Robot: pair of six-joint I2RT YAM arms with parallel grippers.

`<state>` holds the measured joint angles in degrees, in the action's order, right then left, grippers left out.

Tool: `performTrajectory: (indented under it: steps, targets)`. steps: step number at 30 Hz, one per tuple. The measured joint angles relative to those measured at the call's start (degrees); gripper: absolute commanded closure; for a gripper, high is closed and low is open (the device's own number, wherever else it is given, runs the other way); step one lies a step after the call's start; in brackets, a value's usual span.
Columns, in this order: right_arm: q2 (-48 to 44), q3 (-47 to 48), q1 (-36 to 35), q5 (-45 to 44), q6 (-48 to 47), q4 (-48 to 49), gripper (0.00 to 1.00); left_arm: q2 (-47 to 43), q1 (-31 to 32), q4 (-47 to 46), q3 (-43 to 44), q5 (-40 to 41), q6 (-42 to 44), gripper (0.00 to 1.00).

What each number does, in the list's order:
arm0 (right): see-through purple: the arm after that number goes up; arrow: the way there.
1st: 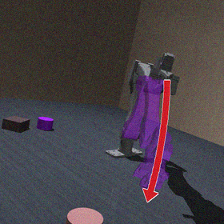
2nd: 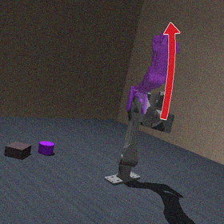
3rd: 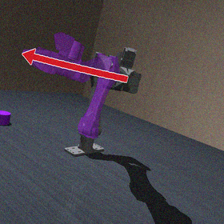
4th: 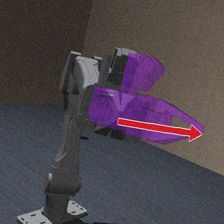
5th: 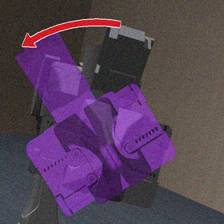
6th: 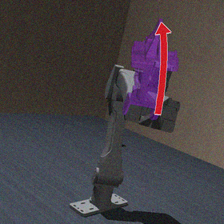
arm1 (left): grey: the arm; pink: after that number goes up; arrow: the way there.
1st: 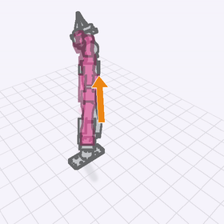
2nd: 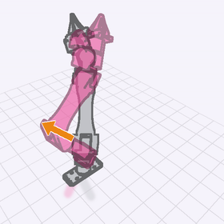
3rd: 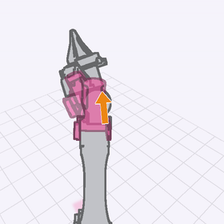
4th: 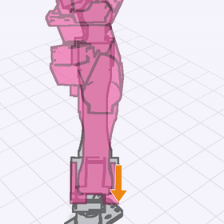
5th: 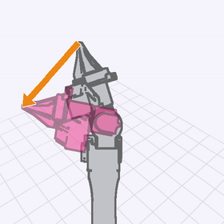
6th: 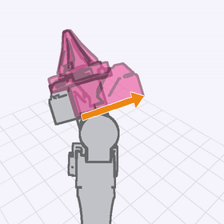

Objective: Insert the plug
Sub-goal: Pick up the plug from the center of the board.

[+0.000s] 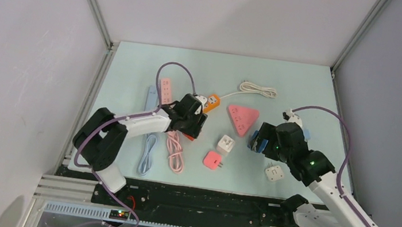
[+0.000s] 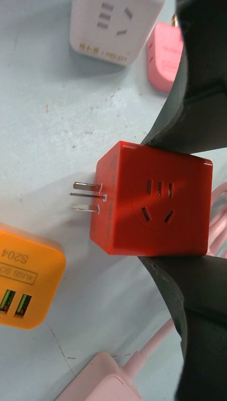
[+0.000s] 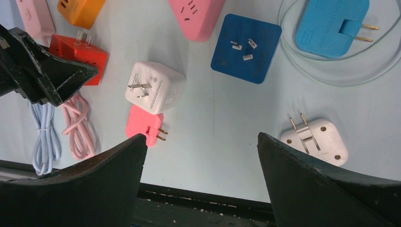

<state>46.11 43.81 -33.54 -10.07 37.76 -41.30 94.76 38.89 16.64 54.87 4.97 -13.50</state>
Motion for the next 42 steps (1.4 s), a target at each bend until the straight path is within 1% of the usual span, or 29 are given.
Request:
performTrajectory:
  steps: [1,3,5,11,15,20,25,28,32,38,42]
  targets:
    - [-0.4,0.0,0.0,0.0,0.0,0.0,0.09,-0.7,0.0,0.3,0.0,-0.4,0.0,0.89]
    - [-1.2,0.0,0.1,0.3,0.1,0.0,0.09,-2.9,0.1,0.7,0.0,-1.2,0.0,0.96]
    - [-2.1,0.0,0.4,0.7,0.1,0.0,0.09,-6.5,0.2,0.8,0.0,-2.6,0.0,0.99]
    - [-3.3,0.0,1.2,4.0,0.2,0.1,0.08,-18.1,1.1,0.5,0.0,-8.9,0.1,1.00]
    - [-2.6,0.3,1.4,10.1,0.2,1.8,0.06,-23.5,2.3,0.5,0.0,-15.7,1.1,1.00]
    - [-1.8,1.5,-0.1,19.5,1.0,7.0,0.04,-28.0,4.7,0.6,0.0,-25.7,3.6,1.00]
    - [-1.7,3.5,-2.8,25.8,4.7,13.5,0.04,-32.3,6.0,0.6,0.0,-33.8,5.1,1.00]
    - [-1.2,5.2,-5.2,26.1,5.8,15.9,0.04,-33.9,6.2,0.7,0.1,-35.7,5.7,1.00]
    - [-0.4,6.6,-9.2,25.3,5.7,17.8,0.03,-34.5,6.3,0.7,1.4,-35.6,4.8,1.00]
    - [0.3,6.6,-11.5,24.5,3.8,20.3,0.02,-34.8,6.3,0.6,3.1,-38.5,1.9,1.00]
    - [0.5,6.6,-12.8,26.0,2.1,23.0,0.02,-35.6,6.3,0.7,3.1,-40.5,1.3,1.00]
